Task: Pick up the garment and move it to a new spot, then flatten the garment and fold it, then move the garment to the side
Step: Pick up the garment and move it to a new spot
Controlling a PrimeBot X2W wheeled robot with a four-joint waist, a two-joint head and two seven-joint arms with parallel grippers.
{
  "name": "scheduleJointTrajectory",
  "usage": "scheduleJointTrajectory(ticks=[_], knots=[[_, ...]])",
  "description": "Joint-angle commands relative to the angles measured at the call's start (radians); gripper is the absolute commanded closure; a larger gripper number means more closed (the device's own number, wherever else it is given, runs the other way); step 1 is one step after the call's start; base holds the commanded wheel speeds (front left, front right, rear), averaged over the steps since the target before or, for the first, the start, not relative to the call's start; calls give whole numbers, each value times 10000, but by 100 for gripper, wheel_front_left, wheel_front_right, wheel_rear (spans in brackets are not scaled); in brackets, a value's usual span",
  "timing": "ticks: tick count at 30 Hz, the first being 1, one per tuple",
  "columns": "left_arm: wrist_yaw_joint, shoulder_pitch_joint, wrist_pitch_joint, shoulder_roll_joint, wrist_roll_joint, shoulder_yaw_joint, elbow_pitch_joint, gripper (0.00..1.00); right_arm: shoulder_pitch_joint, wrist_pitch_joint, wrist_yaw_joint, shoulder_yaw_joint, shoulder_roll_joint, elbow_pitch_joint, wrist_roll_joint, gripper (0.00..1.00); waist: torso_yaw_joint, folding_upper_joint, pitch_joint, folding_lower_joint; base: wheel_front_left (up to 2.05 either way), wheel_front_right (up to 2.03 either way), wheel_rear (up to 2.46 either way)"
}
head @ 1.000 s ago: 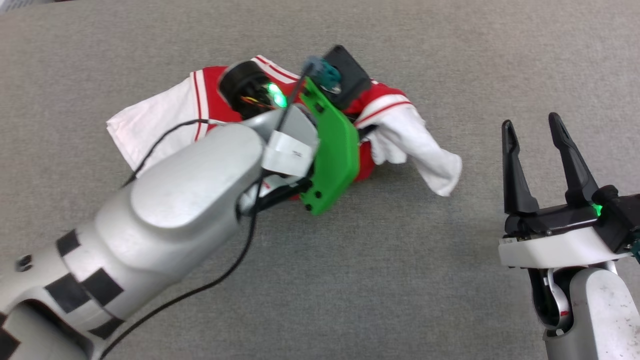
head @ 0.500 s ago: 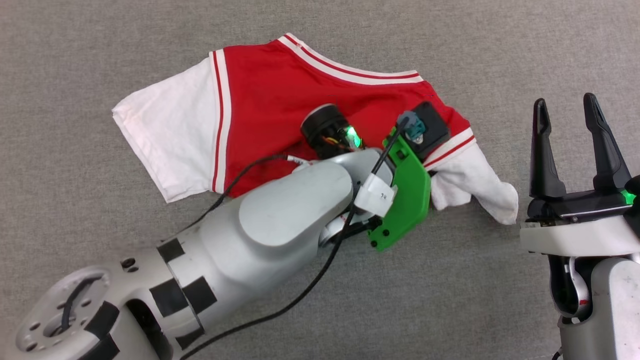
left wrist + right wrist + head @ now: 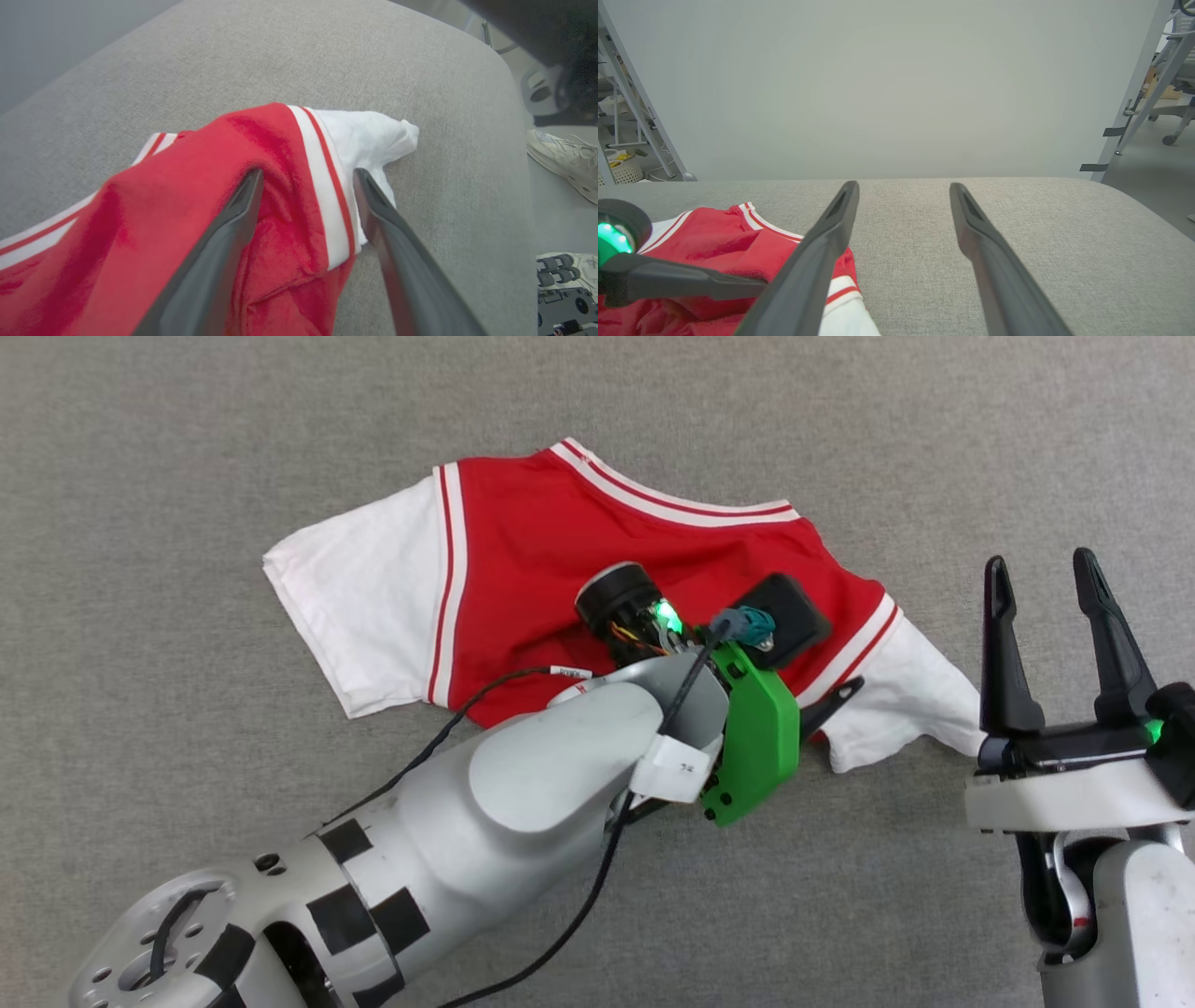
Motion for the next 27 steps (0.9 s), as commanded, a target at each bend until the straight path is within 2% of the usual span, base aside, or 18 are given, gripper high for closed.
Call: scheduleJointTrajectory(ticks=[1, 3, 8, 14, 18, 19, 24, 27], knots=[[8, 29, -492, -11, 131, 215, 94, 0, 250, -47, -7, -28, 14, 88, -101, 0, 401, 0, -794, 0, 0, 0, 0], [209, 187, -1141, 85, 161, 462, 173, 0, 486, -47, -7, -80, 14, 188, -108, 0, 562, 0, -1163, 0, 0, 0, 0], [1364, 694, -2717, 683, 477, 1096, 282, 0, 1032, -47, -7, -105, 14, 337, -107, 0, 910, 0, -1901, 0, 0, 0, 0], [2744, 1537, -3547, 1627, 723, 2197, 57, 0, 1468, -47, -7, -208, 14, 376, -144, 0, 1252, 0, -2434, 0, 0, 0, 0], [3597, 2425, -3602, 2259, 1163, 3555, -786, 0, 1625, -47, -7, -219, 14, 376, -176, 0, 1405, 0, -2639, 0, 0, 0, 0], [4149, 3532, -3606, 2706, 1741, 4873, -1679, 0, 1721, -47, -7, -239, 14, 395, -168, 0, 1480, 0, -2781, 0, 0, 0, 0], [4634, 5462, -3608, 3010, 2611, 6896, -2804, 0, 1880, -47, -7, -236, 14, 418, -118, 0, 1566, 0, -2993, 0, 0, 0, 0], [4551, 6644, -3608, 2936, 3110, 8011, -3359, 0, 1997, -47, -7, -198, 14, 494, -56, 0, 1600, 0, -3138, 0, 0, 0, 0]])
